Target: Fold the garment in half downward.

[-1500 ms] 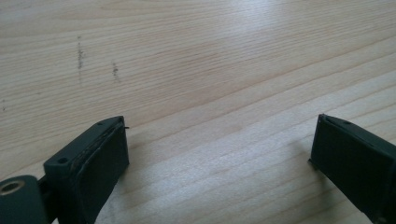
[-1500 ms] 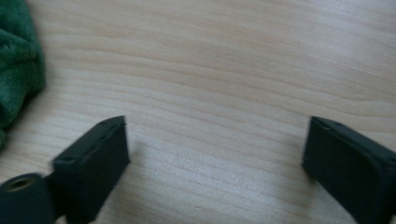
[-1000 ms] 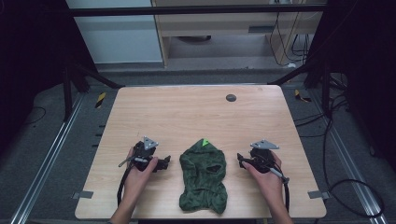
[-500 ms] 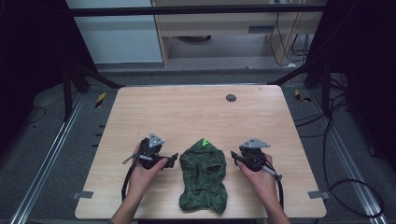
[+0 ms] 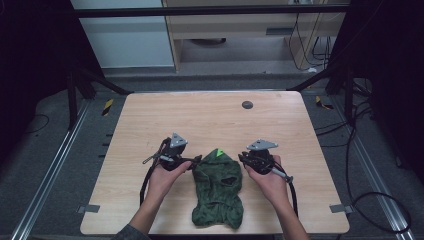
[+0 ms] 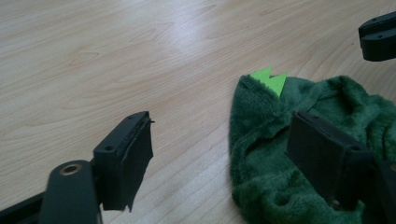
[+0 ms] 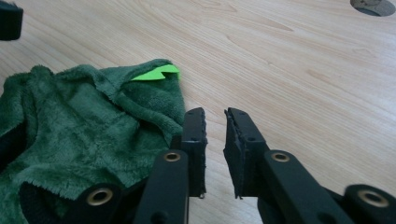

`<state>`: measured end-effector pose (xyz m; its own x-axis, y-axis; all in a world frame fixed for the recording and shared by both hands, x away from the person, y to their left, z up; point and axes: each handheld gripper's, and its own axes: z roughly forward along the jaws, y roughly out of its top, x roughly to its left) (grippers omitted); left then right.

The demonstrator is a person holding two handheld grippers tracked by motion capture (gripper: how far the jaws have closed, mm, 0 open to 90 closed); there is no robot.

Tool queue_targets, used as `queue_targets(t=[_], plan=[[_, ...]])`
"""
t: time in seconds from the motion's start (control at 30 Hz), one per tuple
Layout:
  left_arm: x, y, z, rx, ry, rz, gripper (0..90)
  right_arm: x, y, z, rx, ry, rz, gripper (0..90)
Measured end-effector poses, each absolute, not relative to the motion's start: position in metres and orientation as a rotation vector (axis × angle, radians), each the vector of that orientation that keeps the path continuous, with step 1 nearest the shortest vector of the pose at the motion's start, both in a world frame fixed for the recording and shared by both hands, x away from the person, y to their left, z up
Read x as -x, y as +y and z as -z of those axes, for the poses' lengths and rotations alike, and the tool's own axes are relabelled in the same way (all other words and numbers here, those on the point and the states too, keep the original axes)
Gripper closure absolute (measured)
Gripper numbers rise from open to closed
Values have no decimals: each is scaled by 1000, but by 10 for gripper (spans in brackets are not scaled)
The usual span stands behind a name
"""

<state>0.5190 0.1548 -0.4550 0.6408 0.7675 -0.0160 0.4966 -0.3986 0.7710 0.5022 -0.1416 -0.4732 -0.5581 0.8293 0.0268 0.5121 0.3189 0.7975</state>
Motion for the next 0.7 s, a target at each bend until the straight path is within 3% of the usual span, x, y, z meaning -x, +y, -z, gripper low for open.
queue_targets(t=[0.27, 0.7], plan=[[-526, 158, 464, -2127, 996, -404, 334, -505, -135, 480, -1211, 2249, -1123, 792], [-538, 161, 466, -2181, 1003, -350, 344, -516, -132, 481, -1245, 2346, -1070, 664]])
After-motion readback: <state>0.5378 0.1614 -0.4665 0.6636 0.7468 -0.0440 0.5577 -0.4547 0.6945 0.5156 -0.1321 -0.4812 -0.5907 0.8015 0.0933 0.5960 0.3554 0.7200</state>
